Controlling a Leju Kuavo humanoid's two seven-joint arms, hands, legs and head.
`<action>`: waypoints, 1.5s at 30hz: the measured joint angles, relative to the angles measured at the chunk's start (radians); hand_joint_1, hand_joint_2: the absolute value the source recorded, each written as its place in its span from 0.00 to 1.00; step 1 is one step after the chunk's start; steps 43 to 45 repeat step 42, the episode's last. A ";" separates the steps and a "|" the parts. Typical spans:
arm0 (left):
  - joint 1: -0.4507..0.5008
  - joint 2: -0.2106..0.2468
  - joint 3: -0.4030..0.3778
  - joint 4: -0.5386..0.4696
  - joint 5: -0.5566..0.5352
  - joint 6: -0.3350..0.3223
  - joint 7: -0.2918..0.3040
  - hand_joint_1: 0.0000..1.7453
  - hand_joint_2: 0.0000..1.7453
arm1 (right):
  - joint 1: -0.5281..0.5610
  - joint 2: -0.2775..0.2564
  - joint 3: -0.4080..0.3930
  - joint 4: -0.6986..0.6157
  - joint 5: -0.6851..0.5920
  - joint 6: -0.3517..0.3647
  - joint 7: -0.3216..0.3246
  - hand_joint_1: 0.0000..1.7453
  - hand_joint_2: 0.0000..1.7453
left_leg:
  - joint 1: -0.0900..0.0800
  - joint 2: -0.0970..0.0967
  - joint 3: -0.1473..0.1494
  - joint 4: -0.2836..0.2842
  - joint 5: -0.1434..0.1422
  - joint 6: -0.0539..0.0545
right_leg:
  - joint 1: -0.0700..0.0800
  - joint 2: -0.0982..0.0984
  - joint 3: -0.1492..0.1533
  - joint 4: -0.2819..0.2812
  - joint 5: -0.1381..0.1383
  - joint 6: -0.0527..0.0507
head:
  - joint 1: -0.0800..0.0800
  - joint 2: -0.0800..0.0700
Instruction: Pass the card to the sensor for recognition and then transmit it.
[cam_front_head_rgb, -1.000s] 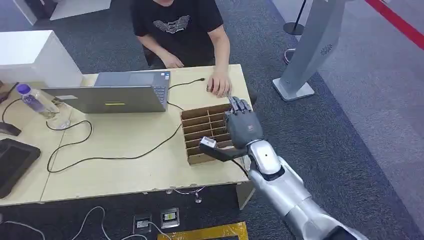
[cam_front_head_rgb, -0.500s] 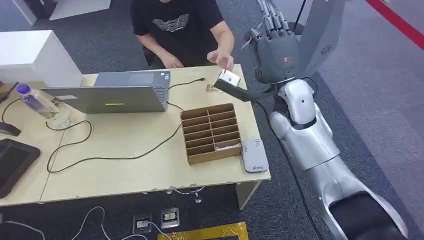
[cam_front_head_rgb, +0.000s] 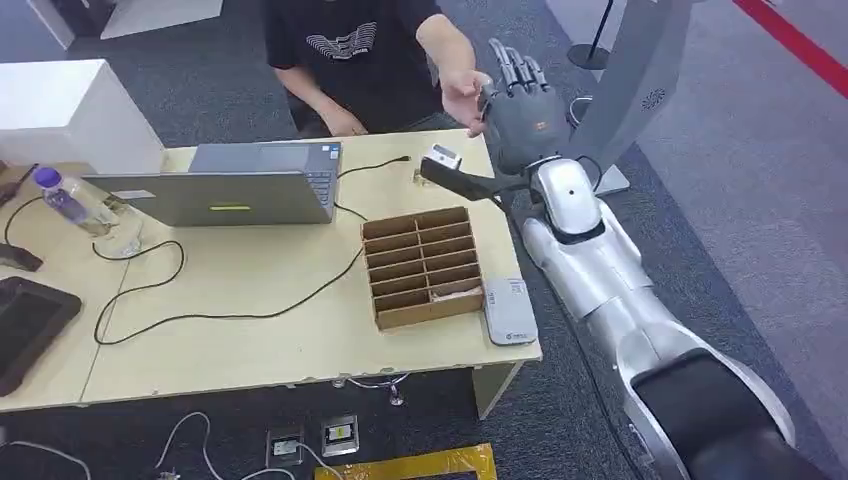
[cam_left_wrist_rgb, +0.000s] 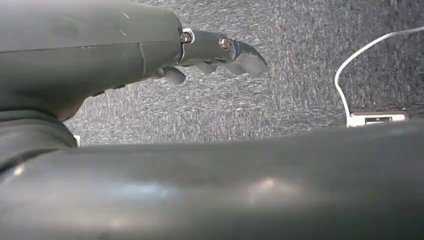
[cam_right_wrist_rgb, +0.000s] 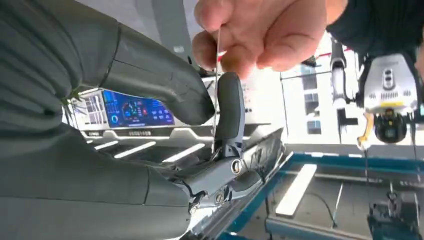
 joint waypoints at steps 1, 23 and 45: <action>-0.001 0.000 0.000 0.000 0.005 0.000 0.002 0.00 0.00 | 0.000 0.000 0.001 0.011 -0.007 0.000 -0.002 1.00 1.00 | 0.000 0.000 0.000 0.000 0.000 0.000 | 0.000 0.000 0.000 0.000 0.000 0.000 | 0.000 0.000; -0.001 0.006 -0.001 0.000 0.014 -0.002 0.016 0.00 0.00 | 0.000 -0.005 0.012 0.155 -0.028 -0.028 0.037 0.00 1.00 | 0.000 0.000 -0.001 0.000 0.000 0.000 | 0.000 0.001 -0.002 0.000 0.000 0.000 | 0.000 0.000; 0.020 0.003 -0.002 0.001 0.028 -0.018 0.028 0.00 0.00 | 0.036 -0.398 -0.332 0.227 -0.657 0.058 0.058 0.00 1.00 | -0.002 -0.003 -0.007 0.003 -0.001 0.002 | -0.002 -0.004 -0.006 -0.002 0.001 0.001 | 0.001 0.000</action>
